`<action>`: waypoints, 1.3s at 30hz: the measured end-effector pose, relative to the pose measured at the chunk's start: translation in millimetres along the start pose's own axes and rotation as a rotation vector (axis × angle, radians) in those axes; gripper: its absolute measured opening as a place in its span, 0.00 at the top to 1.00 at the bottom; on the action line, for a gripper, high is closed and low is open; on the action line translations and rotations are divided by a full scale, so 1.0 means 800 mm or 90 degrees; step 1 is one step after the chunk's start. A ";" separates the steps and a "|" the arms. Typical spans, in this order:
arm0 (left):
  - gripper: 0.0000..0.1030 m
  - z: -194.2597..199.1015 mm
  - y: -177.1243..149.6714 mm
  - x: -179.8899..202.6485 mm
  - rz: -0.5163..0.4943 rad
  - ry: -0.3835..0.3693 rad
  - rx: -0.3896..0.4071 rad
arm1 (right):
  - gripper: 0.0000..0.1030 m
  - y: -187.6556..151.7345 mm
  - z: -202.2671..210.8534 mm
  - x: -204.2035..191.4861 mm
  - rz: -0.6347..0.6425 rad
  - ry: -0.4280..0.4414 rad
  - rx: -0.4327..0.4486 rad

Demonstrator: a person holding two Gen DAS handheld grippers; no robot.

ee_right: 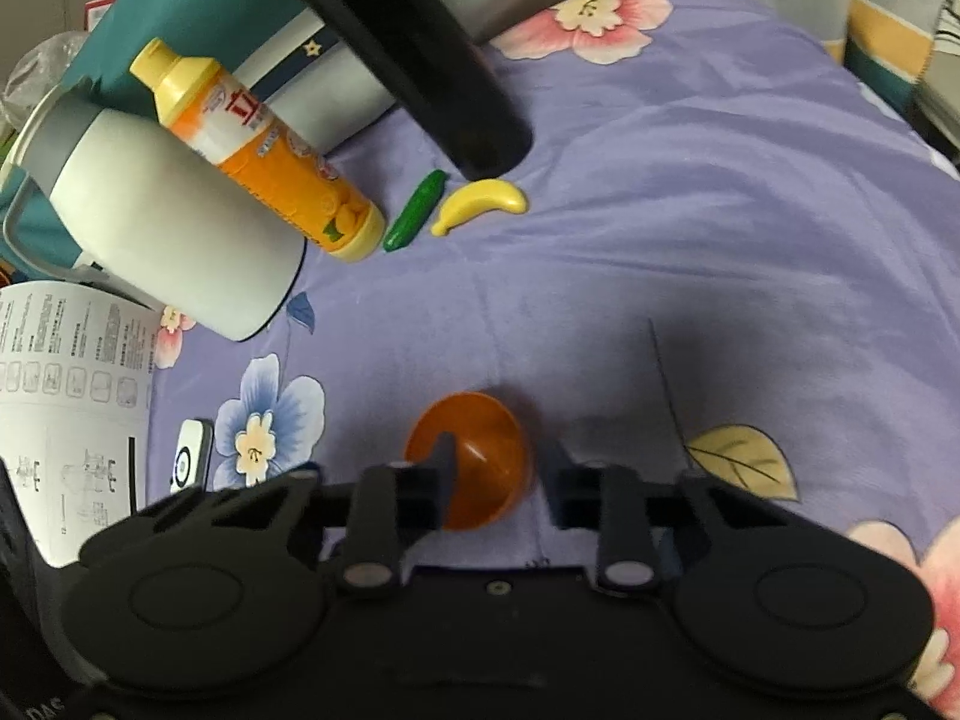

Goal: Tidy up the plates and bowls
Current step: 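Move both tools to the orange bowl and grip its rim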

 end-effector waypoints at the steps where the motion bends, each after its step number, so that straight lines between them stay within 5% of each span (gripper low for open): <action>1: 0.51 -0.004 -0.001 0.001 0.002 -0.005 -0.005 | 0.82 -0.002 -0.005 -0.002 0.004 -0.001 -0.001; 6: 0.76 -0.019 -0.008 0.007 -0.009 -0.026 -0.026 | 0.89 -0.010 -0.023 -0.012 0.039 -0.001 -0.019; 20: 0.73 -0.022 -0.009 -0.004 0.014 -0.023 -0.022 | 0.91 -0.024 -0.028 0.002 0.047 -0.013 -0.011; 25: 0.88 -0.023 -0.010 0.003 0.010 -0.023 -0.017 | 0.91 -0.024 -0.024 0.005 0.033 -0.009 -0.008; 39: 0.89 0.028 -0.021 0.018 -0.004 -0.037 -0.014 | 0.91 -0.044 0.024 -0.011 0.030 -0.008 0.008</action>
Point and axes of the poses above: each gripper's, at about its wrist camera, not at the fingertips, and z roughly against the way its jaws point, x to its right, y to its top, the point moved 3 cm from there along -z, roughly the way its jaws point, and after that the axes turned 12 degrees about x, right-handed, at the moved point
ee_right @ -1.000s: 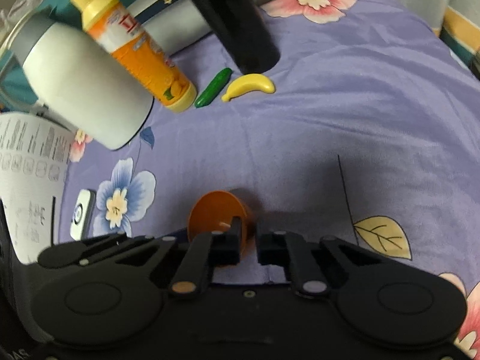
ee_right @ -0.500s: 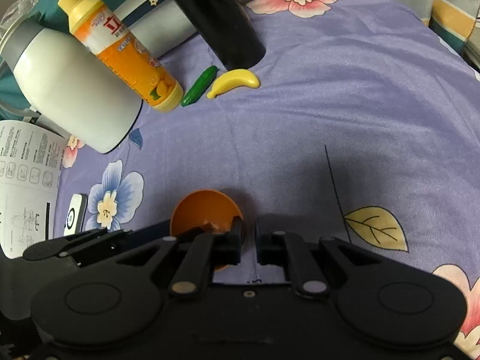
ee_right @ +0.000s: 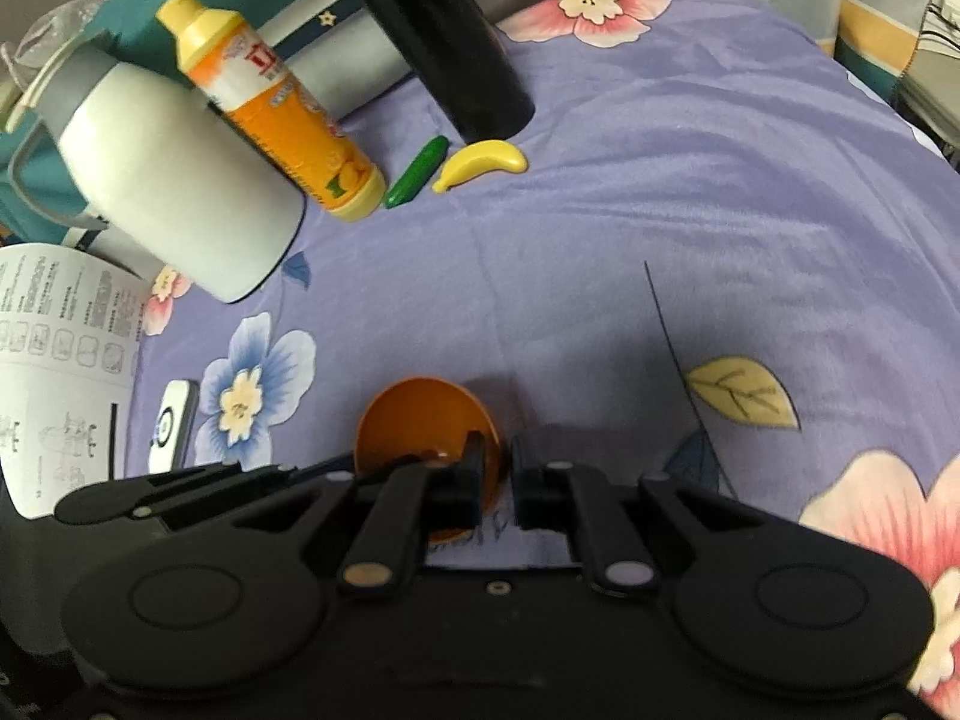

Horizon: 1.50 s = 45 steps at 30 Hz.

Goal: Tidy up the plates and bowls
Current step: 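Carry the orange bowl with both tools into the nested bowls, open both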

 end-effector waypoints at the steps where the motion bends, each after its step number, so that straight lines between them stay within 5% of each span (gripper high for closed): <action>1: 0.89 0.007 -0.003 -0.001 0.004 -0.003 0.001 | 0.91 -0.002 0.004 -0.002 0.001 0.001 -0.001; 25: 0.89 0.200 -0.102 -0.054 0.067 0.022 0.050 | 0.91 -0.096 0.112 -0.131 0.110 0.068 -0.043; 45: 0.89 0.217 -0.163 -0.044 0.074 0.004 0.025 | 0.89 -0.157 0.125 -0.133 0.153 0.043 -0.090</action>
Point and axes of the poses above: each gripper's, at about its wrist camera, not at the fingertips, and z roughly against the way its jaws point, x to its right, y to its top, the point moved 3 cm from there along -z, roughly the way its jaws point, and after that the axes turned 12 degrees about x, right-handed, at the moved point
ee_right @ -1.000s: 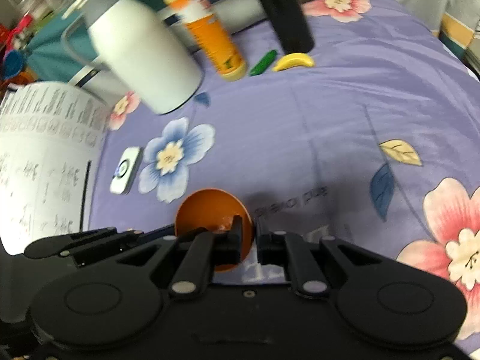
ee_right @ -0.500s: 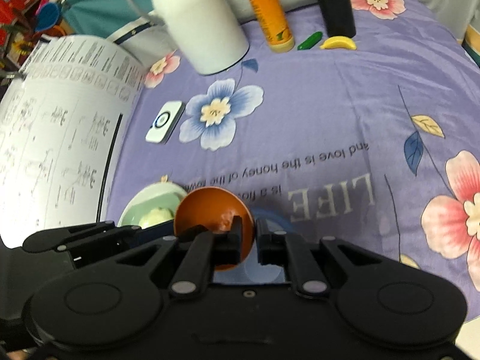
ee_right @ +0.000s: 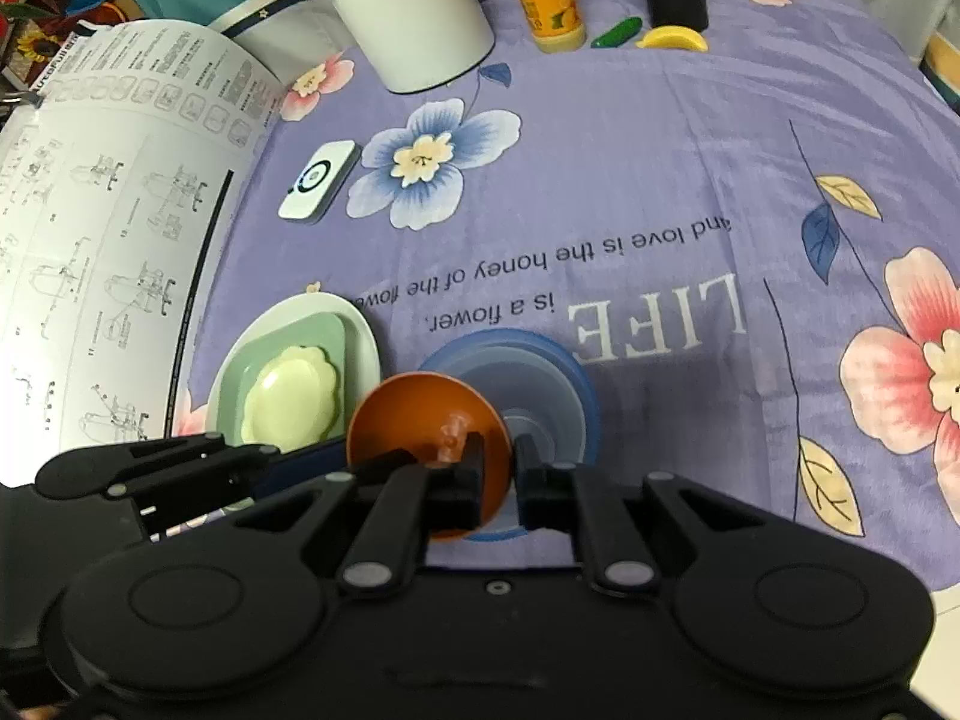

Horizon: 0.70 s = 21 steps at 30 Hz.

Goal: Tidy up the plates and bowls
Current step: 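Carry the orange bowl with both tools into the nested bowls, open both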

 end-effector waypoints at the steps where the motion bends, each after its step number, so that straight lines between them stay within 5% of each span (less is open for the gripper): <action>1: 0.89 -0.001 -0.001 0.000 -0.001 0.000 -0.002 | 0.89 -0.001 -0.001 0.001 -0.002 0.000 -0.002; 21: 0.88 -0.031 -0.001 0.000 -0.006 0.005 -0.032 | 0.87 -0.002 -0.024 0.005 -0.012 -0.008 -0.019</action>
Point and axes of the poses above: each gripper's, at about its wrist camera, not at the fingertips, and z roughly against the way its jaws point, x to its right, y to its top, the point moved 3 cm from there along -z, roughly the way its jaws point, and after that the axes turned 12 degrees about x, right-handed, at the moved point
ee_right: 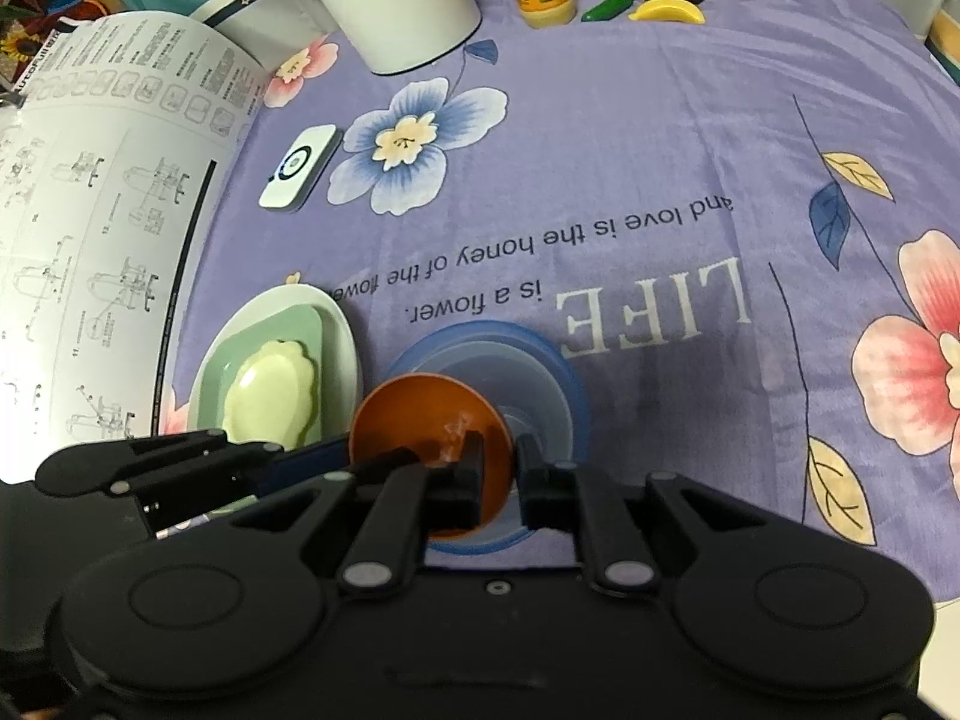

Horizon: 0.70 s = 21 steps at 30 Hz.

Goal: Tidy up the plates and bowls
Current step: 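Carry the orange bowl with both tools into the nested bowls, open both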

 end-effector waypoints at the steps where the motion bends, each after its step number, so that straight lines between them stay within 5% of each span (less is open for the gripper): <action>1: 0.88 -0.003 0.000 0.001 0.000 0.001 -0.001 | 0.87 0.000 -0.001 0.000 0.000 -0.002 0.000; 9: 0.80 -0.011 0.002 -0.002 0.011 0.002 -0.002 | 0.72 0.002 -0.008 0.007 -0.018 0.001 0.000; 17: 0.19 0.034 0.016 -0.019 0.037 0.038 0.067 | 0.17 0.021 0.023 0.011 -0.030 0.022 0.053; 21: 0.08 0.042 0.015 -0.038 0.065 0.061 0.085 | 0.10 0.023 0.035 0.012 -0.020 0.008 0.070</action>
Point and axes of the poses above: each gripper's, at about its wrist camera, not at the fingertips, and z roughly against the way its jaws point, x to its right, y to its top, the point moved 3 cm from there along -z, roughly the way its jaws point, and after that the axes turned 12 degrees about x, right-handed, at the moved point
